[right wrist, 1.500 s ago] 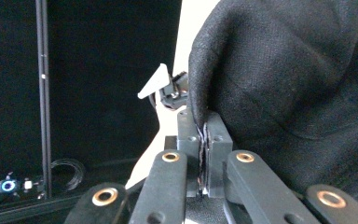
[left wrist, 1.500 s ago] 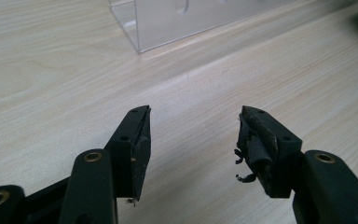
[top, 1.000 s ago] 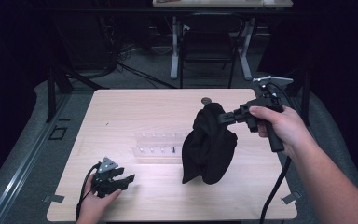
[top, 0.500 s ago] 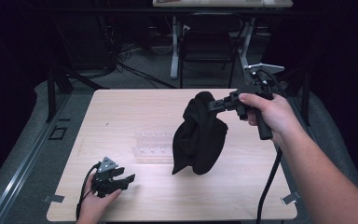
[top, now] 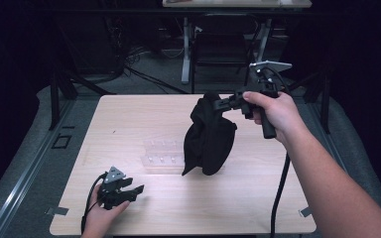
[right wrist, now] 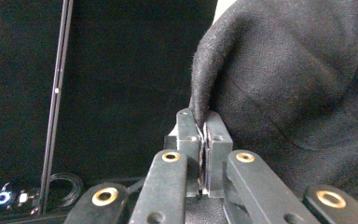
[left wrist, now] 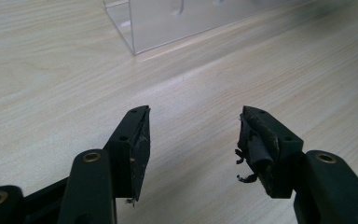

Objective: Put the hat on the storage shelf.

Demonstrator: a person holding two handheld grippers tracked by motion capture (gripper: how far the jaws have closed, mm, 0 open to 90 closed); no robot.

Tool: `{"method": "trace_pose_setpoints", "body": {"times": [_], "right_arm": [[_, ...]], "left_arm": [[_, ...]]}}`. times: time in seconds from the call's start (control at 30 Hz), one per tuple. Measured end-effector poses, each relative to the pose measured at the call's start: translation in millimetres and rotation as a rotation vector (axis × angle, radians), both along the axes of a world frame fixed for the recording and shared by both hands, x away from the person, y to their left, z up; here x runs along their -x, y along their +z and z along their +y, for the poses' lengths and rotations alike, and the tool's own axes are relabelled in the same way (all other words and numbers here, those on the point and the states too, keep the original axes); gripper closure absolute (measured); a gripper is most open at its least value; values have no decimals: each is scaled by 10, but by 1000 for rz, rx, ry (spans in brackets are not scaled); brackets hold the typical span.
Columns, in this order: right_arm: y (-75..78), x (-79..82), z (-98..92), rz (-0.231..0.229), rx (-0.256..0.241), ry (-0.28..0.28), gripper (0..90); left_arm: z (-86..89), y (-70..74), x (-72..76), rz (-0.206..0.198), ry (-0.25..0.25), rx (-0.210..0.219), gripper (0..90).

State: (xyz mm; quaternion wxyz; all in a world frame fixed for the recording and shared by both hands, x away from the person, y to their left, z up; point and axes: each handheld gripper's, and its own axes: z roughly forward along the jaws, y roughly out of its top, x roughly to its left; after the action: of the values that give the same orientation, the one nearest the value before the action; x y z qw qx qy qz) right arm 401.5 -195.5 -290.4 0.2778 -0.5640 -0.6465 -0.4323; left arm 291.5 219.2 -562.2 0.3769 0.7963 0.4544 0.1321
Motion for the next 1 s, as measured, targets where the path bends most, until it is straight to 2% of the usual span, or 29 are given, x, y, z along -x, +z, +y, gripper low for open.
{"method": "trace_pose_setpoints", "body": {"times": [0.17, 0.27, 0.47, 0.57, 0.63, 0.77, 1.0], "right_arm": [[-16, -94, 6, -4, -4, -24, 880], [-17, -146, 6, -11, 14, -25, 880], [-38, -255, -4, -20, 19, -47, 880], [-64, -301, 5, -23, 41, -51, 880], [-77, -329, 1, -26, 32, -60, 880], [-113, -367, 8, -28, 37, -63, 880], [-166, -386, 44, -22, 40, -62, 879]], "left_arm": [[2, 0, -1, 0, 1, 1, 437], [-1, -2, -4, 1, 2, 0, 438], [-22, 1, -3, 9, -6, -2, 440], [-19, 5, -6, 5, -6, -2, 442], [-18, 7, -9, 5, -3, -1, 442], [-18, 11, -13, 2, -2, -1, 443], [6, 55, -21, -17, 13, 24, 461]]}}
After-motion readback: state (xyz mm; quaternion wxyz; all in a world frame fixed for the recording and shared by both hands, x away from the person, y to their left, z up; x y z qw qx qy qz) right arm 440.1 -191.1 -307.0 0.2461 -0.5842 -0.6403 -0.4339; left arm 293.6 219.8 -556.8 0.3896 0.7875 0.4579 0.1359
